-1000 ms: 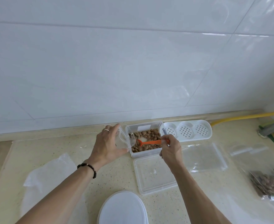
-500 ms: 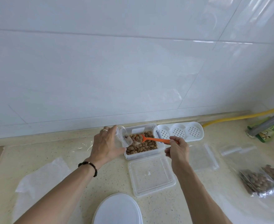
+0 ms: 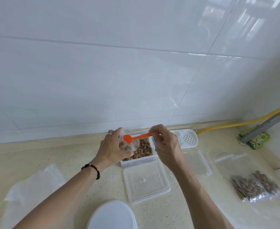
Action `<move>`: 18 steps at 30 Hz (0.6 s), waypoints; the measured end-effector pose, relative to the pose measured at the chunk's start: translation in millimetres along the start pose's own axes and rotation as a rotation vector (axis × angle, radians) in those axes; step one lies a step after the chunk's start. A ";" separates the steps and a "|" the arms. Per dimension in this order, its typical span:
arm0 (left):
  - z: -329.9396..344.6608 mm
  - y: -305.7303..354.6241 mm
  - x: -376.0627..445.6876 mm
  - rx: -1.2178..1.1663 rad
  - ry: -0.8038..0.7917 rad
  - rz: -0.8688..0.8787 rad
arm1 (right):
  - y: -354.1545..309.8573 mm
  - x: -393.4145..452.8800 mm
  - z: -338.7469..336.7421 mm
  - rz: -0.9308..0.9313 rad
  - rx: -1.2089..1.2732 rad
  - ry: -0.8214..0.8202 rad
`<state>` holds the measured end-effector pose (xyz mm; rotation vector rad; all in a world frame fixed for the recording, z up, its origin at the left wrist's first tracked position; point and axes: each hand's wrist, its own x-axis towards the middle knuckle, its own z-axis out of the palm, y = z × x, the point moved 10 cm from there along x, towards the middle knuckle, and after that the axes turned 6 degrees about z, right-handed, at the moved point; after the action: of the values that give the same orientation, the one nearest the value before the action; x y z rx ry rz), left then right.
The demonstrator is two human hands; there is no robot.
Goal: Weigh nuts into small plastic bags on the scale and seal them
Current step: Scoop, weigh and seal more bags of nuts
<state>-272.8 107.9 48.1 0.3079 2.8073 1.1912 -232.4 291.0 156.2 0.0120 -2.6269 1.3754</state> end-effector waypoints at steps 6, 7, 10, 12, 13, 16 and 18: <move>-2.6 -8.3 -0.3 0.021 0.036 -0.029 | 9.5 0.1 -5.5 0.044 0.079 0.051; -2.8 -12.0 -0.6 0.024 0.046 -0.042 | 15.6 1.1 -10.8 0.087 0.128 0.099; -5.4 -19.8 -4.2 0.068 0.065 -0.056 | 44.7 3.5 -24.6 0.223 0.213 0.250; -7.7 -25.2 -8.5 0.090 0.065 -0.054 | 68.4 3.9 -24.1 0.292 0.153 0.286; -9.4 -28.0 -10.9 0.099 0.063 -0.050 | 80.0 3.4 -19.9 0.326 0.105 0.274; -15.8 -34.9 -16.5 0.109 0.071 -0.017 | 104.7 0.2 0.1 0.381 -0.029 0.182; -19.3 -39.3 -20.0 0.111 0.075 -0.007 | 111.3 -2.9 13.6 0.376 -0.123 0.125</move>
<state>-262.2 63.4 33.0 0.2657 2.9426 1.0688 -241.4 343.5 57.5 -0.5914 -2.6938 1.2594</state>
